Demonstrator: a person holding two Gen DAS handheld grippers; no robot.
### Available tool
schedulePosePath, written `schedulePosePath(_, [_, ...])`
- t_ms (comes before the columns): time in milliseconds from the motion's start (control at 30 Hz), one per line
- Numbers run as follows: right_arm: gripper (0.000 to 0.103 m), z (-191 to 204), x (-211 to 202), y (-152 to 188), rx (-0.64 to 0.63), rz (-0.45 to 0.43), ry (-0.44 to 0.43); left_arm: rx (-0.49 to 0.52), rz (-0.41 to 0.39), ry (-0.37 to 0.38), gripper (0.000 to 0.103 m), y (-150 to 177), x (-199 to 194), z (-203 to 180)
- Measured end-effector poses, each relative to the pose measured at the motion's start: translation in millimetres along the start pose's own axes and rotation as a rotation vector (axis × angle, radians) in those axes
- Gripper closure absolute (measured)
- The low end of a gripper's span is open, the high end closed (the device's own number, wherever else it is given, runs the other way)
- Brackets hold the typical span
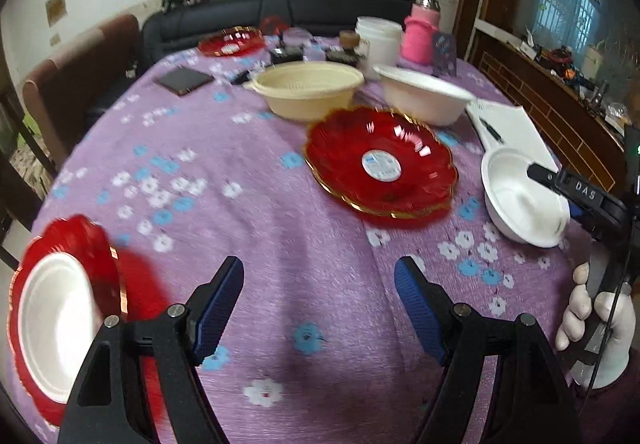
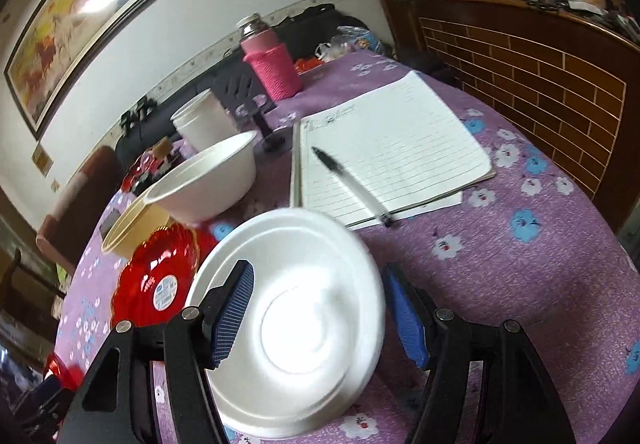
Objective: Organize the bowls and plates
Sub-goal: 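Grasp the rim of the small labelled red plate and lift it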
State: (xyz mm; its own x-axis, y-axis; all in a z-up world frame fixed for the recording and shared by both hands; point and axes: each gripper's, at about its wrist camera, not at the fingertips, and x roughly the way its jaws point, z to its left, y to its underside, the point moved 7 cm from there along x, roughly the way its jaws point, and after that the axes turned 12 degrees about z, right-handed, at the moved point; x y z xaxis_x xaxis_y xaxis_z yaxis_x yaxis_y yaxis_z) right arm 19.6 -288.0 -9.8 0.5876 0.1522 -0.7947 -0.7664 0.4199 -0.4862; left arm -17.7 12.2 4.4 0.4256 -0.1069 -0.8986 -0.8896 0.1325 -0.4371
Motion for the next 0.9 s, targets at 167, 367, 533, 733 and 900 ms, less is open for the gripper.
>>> schedulePosePath(167, [0.033, 6.1, -13.6, 1.6, -0.034, -0.086, 0.112, -0.033, 0.022, 0.006, 0.026, 3.7, 7.2, 7.4])
schedulePosePath(367, [0.033, 41.3, -56.9, -7.0, -0.087, -0.227, 0.061, -0.129, 0.026, 0.037, 0.026, -16.1, 5.6, 37.4])
schedulePosePath(533, [0.033, 117.7, -4.2, -18.7, -0.161, 0.043, -0.173, -0.237, 0.047, 0.135, 0.026, -39.6, 16.4, 53.1])
schedulePosePath(733, [0.037, 144.2, 72.1, -26.0, -0.224, 0.153, -0.005, -0.265, 0.08, 0.155, 0.026, -53.9, 34.5, 56.7])
schedulePosePath(900, [0.037, 141.9, 88.6, -26.8, -0.261, 0.165, 0.038, -0.243, 0.1, 0.151, 0.036, -67.0, 58.8, 47.7])
